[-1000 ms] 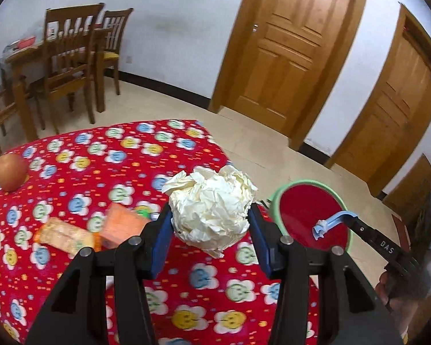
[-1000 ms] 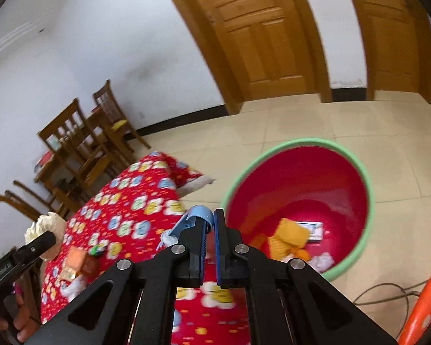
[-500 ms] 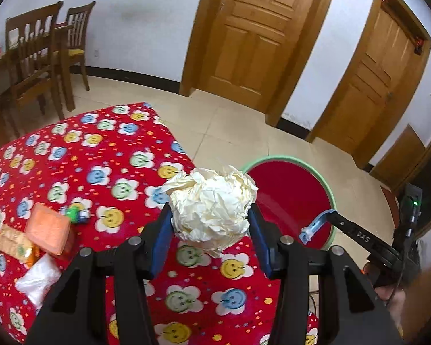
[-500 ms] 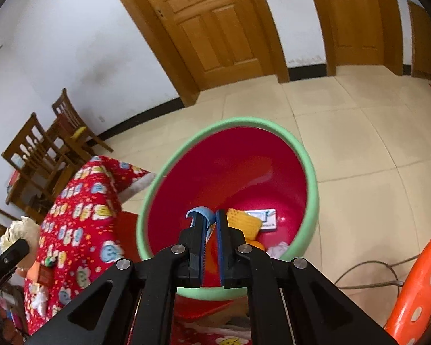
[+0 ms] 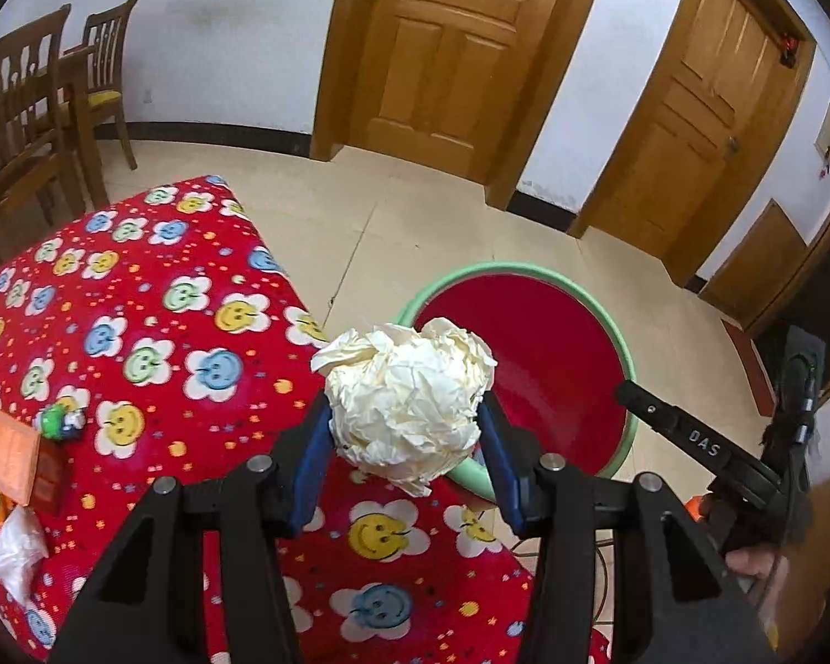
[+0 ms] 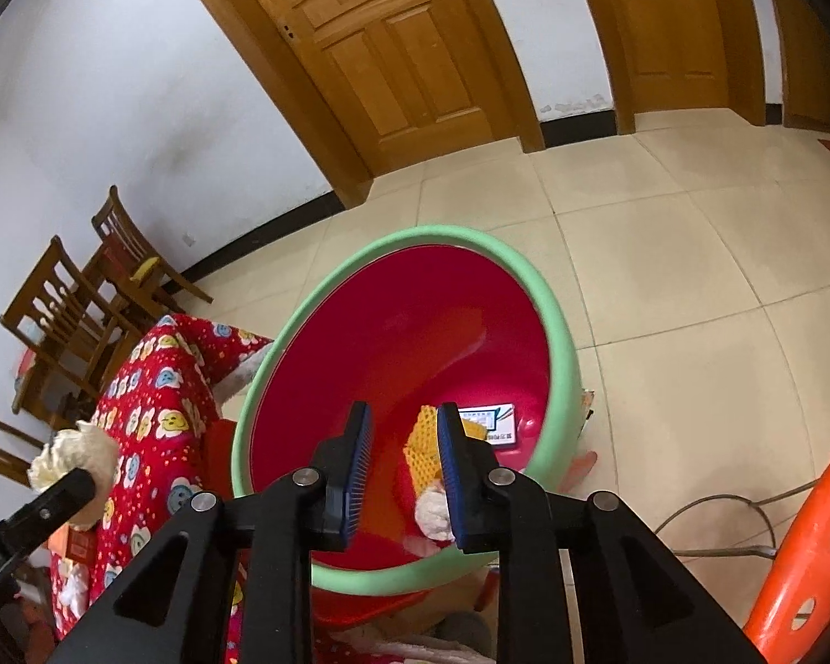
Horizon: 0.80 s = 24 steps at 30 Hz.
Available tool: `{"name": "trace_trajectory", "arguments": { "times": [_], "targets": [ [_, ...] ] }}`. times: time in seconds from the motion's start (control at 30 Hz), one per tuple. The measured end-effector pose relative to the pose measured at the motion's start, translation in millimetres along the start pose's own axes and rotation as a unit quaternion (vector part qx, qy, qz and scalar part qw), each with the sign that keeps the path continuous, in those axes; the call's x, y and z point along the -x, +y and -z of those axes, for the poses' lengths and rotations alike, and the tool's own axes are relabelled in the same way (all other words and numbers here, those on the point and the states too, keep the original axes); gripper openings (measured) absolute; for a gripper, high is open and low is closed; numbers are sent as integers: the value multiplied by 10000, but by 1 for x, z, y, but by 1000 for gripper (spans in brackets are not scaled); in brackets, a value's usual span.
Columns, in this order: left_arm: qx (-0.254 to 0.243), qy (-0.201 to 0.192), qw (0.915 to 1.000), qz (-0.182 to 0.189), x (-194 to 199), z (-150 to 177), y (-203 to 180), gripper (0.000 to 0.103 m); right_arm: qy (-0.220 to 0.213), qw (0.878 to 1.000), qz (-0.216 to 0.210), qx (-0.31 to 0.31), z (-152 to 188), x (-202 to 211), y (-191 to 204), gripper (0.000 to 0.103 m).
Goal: Collect trash
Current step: 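Open the right gripper dropping the blue toy while the left gripper drops the paper ball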
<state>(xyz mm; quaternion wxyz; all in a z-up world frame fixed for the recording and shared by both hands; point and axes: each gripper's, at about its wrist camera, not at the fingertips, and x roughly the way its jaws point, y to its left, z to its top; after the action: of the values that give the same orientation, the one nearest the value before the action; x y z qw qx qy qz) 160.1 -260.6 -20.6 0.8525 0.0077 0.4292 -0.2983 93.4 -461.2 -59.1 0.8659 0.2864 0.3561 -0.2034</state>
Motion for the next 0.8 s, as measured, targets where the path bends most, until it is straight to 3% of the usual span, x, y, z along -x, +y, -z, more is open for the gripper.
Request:
{"name": "trace_trajectory", "arguments": {
  "times": [0.57, 0.8],
  "targets": [
    [-540, 314, 9978, 225, -52, -2, -43, 52, -413, 9991, 109, 62, -3, 31, -7, 25],
    [-629, 288, 9974, 211, -55, -4, -49, 65, -459, 9988, 144, -19, -2, 33, -10, 25]
  ]
}}
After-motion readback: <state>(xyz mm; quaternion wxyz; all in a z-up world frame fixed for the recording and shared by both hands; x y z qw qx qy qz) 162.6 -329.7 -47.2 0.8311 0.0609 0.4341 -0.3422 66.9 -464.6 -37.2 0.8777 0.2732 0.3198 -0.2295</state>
